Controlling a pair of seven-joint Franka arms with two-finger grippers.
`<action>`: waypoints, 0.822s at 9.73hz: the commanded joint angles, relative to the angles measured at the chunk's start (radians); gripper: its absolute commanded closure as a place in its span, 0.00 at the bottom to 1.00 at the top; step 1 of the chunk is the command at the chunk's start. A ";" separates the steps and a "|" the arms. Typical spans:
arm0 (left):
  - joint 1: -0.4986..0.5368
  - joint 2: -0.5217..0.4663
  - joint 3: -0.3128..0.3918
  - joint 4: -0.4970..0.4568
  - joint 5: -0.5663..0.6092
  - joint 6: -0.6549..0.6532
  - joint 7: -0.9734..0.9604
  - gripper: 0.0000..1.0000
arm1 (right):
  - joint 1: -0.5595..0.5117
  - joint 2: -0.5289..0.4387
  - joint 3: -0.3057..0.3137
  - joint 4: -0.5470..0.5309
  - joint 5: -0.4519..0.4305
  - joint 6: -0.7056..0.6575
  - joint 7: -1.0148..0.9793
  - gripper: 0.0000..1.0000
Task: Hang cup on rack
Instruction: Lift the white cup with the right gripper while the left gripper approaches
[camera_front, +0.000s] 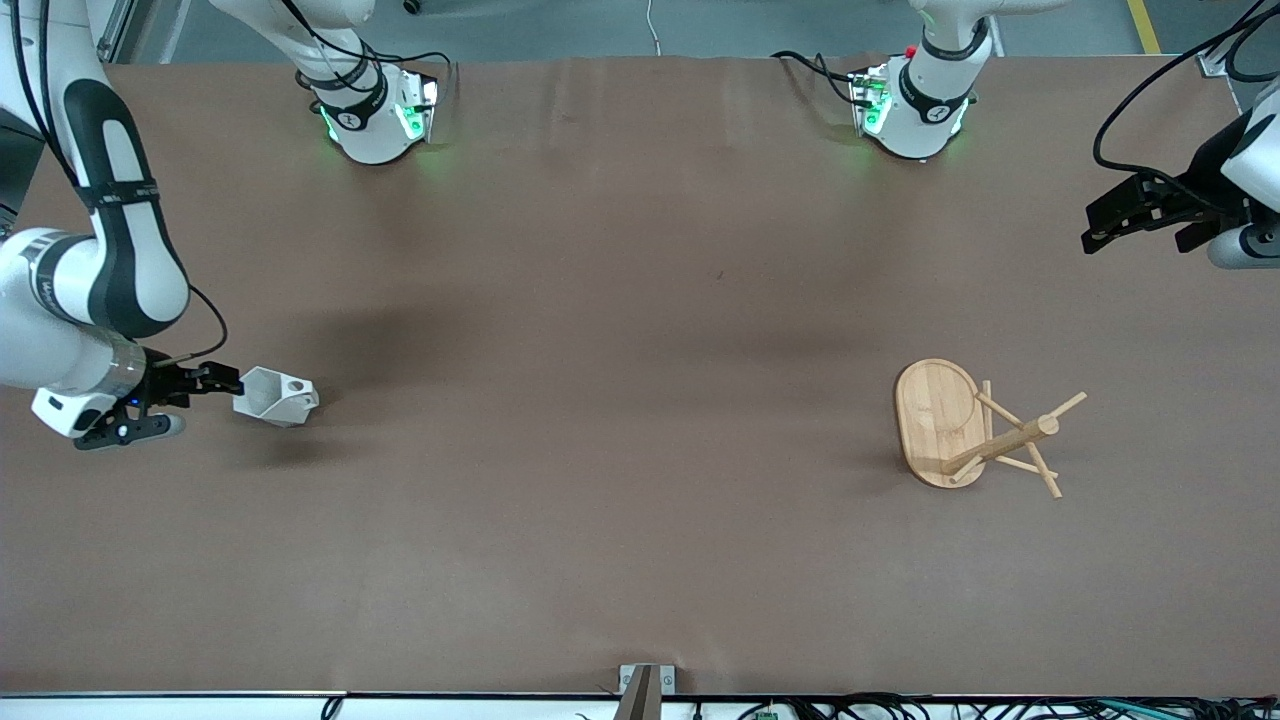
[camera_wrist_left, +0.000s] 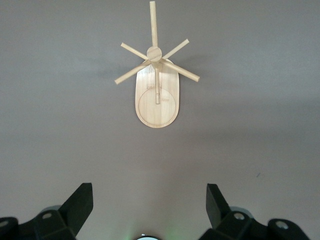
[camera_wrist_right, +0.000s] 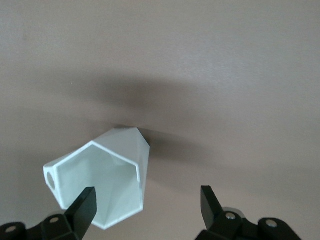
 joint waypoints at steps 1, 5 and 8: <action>-0.001 0.020 0.001 -0.010 -0.005 0.026 0.012 0.00 | -0.005 0.032 0.007 -0.014 0.031 0.041 -0.034 0.11; -0.001 0.020 -0.002 -0.015 -0.010 0.031 -0.004 0.00 | -0.007 0.047 0.017 -0.054 0.049 0.070 -0.069 0.82; 0.000 0.033 -0.002 -0.012 -0.011 0.066 -0.005 0.00 | -0.005 0.024 0.020 -0.051 0.054 0.048 -0.059 1.00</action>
